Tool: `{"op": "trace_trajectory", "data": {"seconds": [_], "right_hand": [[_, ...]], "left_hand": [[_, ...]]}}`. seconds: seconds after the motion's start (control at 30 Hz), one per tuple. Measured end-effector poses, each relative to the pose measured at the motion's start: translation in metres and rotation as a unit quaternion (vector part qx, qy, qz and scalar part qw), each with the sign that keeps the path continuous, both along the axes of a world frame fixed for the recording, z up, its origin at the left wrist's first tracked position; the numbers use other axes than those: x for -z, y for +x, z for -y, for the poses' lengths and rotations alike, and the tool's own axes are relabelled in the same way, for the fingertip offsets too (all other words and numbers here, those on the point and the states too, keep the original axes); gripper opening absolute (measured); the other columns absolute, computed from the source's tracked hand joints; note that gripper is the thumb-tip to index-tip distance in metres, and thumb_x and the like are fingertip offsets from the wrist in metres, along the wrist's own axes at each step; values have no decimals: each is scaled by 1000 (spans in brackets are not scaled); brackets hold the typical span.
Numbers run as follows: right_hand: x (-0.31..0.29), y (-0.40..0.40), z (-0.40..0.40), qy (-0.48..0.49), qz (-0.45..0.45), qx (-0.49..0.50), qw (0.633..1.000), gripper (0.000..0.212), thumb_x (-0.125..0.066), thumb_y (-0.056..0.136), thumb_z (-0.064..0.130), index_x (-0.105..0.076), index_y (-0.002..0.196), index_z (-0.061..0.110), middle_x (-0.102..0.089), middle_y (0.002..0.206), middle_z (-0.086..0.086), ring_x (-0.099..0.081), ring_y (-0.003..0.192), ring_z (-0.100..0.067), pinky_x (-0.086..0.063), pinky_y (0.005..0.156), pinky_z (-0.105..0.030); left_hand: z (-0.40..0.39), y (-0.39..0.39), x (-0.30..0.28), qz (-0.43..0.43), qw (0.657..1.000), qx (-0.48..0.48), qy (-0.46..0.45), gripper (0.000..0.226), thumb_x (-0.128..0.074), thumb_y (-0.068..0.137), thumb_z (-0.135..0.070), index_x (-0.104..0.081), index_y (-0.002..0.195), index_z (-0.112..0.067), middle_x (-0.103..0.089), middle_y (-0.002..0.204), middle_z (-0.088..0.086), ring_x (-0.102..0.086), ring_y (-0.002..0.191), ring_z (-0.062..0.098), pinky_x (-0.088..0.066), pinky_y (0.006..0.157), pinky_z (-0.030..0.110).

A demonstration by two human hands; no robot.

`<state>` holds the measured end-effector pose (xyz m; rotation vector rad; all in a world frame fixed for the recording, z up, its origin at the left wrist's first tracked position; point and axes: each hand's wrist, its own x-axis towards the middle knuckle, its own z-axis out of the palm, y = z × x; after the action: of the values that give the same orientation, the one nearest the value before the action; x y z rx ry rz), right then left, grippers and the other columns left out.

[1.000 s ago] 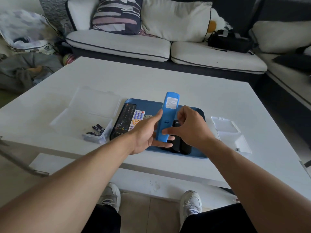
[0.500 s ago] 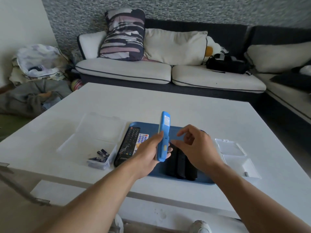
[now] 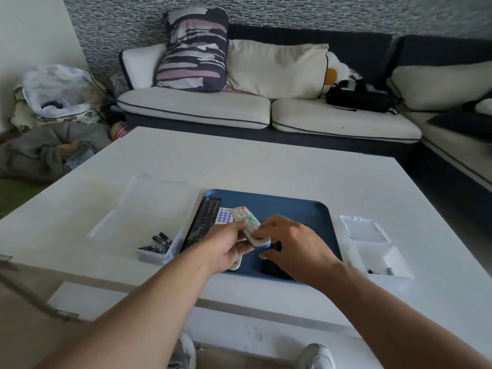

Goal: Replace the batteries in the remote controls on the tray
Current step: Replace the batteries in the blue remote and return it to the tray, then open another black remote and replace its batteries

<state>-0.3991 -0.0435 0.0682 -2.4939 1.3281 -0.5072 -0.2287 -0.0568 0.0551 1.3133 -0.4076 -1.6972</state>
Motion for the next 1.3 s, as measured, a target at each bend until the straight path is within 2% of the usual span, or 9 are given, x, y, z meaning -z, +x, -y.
{"op": "trace_trajectory", "data": {"seconds": [0.17, 0.23, 0.33, 0.37, 0.43, 0.87, 1.1, 1.23, 1.3], "right_hand": [[4, 8, 3, -79, 61, 57, 993, 30, -70, 91, 27, -72, 121, 31, -72, 111, 10, -64, 99, -14, -54, 82, -33], [3, 9, 5, -81, 64, 94, 990, 31, -69, 92, 30, -71, 123, 28, -73, 111, 7, -62, 104, -16, -53, 85, -34], [8, 11, 6, -82, 23, 121, 989, 27, -68, 93, 33, -73, 119, 29, -73, 111, 5, -60, 107, -18, -53, 83, -38], [11, 12, 4, -82, 12, 128, 988, 26, -68, 92, 34, -73, 117, 30, -72, 111, 4, -59, 109, -18, -52, 85, -37], [18, 13, 2, -85, -19, 133, 987, 26, -69, 91, 36, -73, 117, 32, -71, 114, 1, -61, 110, -21, -49, 91, -35], [48, 21, -1, 17, -155, 50, 987, 38, -68, 92, 35, -60, 128, 29, -69, 114, -4, -64, 100, -24, -54, 84, -36], [42, 17, 7, 94, -103, 35, 990, 28, -63, 94, 41, -68, 121, 34, -69, 125, 10, -64, 114, -12, -52, 98, -35], [36, 6, 24, 34, -38, 96, 994, 23, -62, 96, 28, -74, 115, 29, -71, 122, 11, -64, 111, -11, -50, 98, -30], [38, -4, 39, 14, -69, 147, 987, 29, -58, 97, 26, -70, 124, 29, -66, 131, 7, -52, 126, -16, -41, 106, -35]], "left_hand": [[3, 7, 4, 44, 998, 5, -32, 23, -63, 97, -10, -67, 113, 7, -72, 100, 21, -73, 81, 30, -64, 61, 36], [5, 13, 14, 231, 970, -1, -79, 16, -60, 95, -13, -70, 104, -4, -70, 101, 21, -71, 80, 29, -63, 74, 45], [1, 27, 29, 612, 760, 161, -144, 44, -56, 96, -27, -56, 139, -19, -50, 149, 15, -48, 135, 32, -39, 112, 46], [-1, 32, 34, 664, 703, 220, -132, 58, -54, 98, -35, -38, 153, -25, -30, 162, 11, -26, 150, 32, -24, 121, 47], [-4, 40, 40, 689, 652, 300, -102, 67, -45, 102, -46, -13, 160, -34, -1, 170, 7, 7, 155, 32, -2, 123, 52], [-10, 47, 50, 684, 635, 348, -91, 63, -32, 105, -52, -6, 160, -39, 16, 168, 2, 20, 153, 30, 9, 122, 55], [-10, 48, 50, 683, 638, 343, -93, 62, -31, 105, -53, -7, 160, -38, 15, 169, 3, 20, 153, 30, 8, 121, 55], [-11, 41, 47, 690, 635, 327, -117, 68, -35, 102, -59, -10, 160, -36, 10, 169, 4, 18, 154, 30, 7, 122, 56], [-12, 34, 46, 687, 631, 328, -150, 72, -40, 98, -64, -13, 160, -37, 6, 170, 4, 17, 154, 29, 7, 122, 56]]}}
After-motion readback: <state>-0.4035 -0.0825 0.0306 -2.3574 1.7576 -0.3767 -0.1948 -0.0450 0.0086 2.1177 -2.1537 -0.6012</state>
